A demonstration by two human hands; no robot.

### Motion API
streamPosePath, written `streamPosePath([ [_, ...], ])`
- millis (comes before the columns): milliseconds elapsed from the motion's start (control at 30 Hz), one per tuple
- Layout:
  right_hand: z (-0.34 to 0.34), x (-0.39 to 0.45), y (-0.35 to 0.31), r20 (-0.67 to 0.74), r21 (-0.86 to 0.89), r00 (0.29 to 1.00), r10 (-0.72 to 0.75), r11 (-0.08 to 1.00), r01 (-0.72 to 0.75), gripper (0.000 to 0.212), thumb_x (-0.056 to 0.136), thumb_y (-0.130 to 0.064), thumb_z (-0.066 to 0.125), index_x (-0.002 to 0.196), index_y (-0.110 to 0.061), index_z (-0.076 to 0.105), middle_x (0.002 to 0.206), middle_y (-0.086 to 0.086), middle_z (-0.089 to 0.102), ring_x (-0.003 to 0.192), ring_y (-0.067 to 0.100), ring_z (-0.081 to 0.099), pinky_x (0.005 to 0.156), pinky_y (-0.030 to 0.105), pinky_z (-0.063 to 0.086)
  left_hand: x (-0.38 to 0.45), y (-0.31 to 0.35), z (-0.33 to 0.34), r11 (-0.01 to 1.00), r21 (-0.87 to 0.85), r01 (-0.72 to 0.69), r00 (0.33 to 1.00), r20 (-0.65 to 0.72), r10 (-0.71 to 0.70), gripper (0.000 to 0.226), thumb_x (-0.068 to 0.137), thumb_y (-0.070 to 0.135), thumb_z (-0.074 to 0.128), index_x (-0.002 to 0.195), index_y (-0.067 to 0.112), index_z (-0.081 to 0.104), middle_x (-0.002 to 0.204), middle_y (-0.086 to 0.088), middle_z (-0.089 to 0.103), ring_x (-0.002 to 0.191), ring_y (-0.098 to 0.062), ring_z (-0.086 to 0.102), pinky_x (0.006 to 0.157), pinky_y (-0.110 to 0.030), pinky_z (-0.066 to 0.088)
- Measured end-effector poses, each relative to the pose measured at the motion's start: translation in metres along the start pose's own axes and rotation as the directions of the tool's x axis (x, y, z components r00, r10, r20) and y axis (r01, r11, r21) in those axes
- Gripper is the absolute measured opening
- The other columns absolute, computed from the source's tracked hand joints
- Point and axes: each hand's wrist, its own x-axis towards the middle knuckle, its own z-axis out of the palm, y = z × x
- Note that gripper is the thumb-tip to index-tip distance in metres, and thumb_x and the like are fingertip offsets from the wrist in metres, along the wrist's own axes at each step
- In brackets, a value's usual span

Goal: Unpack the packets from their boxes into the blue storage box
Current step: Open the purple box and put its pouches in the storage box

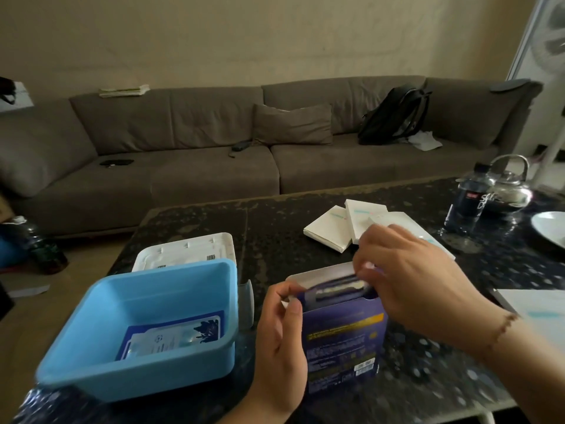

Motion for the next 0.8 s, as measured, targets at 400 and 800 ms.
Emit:
streamPosePath([
  [400,-0.034,0.048,0.018,-0.354,0.499,0.859,0.370,0.851,-0.161,0.017,0.094,-0.010,0.055,0.085,-0.024,0.056,0.080,-0.018,0.057,0.073,-0.012,0.053,0.058,0.003,0.039,0.018,-0.022,0.016,0.982,0.050,0.181,0.980,-0.093,-0.175,0.030,0.089,0.044,0.035,0.102,0.031,0.059,0.093,0.010,0.074,0.088,-0.008,0.070,0.077,-0.025,0.057],
  [800,-0.028,0.042,0.032,-0.282,0.599,0.859,0.427,0.778,-0.190,0.025,0.095,-0.011,0.055,0.078,-0.030,0.056,0.081,-0.013,0.062,0.069,-0.007,0.058,0.052,0.009,0.045,0.014,-0.050,0.006,0.838,0.539,0.083,0.996,-0.059,-0.060,0.043,0.101,0.012,0.048,0.123,0.048,0.038,0.151,0.019,0.032,0.130,0.010,0.034,0.113,-0.017,0.032],
])
